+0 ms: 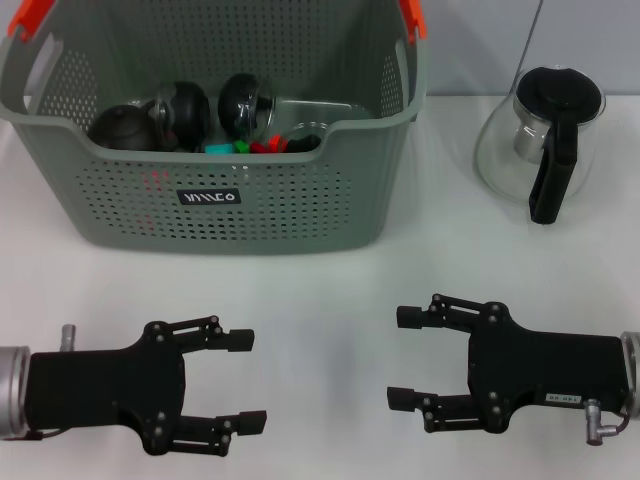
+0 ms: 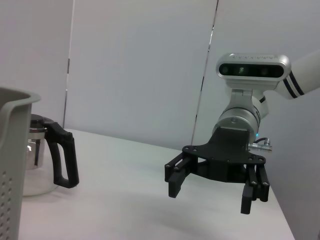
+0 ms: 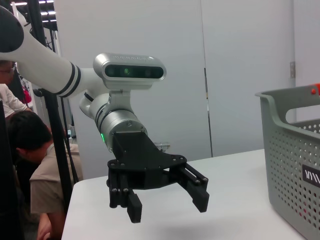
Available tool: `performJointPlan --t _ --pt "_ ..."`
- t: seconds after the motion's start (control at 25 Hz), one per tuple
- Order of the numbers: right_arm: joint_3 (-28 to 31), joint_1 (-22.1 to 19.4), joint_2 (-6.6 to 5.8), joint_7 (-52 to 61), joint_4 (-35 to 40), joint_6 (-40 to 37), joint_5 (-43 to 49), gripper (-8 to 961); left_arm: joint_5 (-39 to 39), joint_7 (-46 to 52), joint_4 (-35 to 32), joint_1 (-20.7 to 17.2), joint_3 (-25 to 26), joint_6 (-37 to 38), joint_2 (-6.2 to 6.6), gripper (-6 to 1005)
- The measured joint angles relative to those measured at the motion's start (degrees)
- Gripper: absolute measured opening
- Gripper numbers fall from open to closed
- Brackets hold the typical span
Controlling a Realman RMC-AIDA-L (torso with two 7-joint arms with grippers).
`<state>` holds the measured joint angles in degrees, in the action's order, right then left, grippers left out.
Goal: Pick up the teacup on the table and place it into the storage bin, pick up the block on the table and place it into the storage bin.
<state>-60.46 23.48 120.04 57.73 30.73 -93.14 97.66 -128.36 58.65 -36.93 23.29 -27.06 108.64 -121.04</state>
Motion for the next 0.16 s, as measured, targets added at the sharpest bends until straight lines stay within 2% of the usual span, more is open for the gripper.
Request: performJointPlan --t 0.16 --pt "0.0 0.0 0.02 0.0 0.0 0.0 0.0 882 -0.1 0.0 0.0 0.4 -0.1 0.0 -0.2 843"
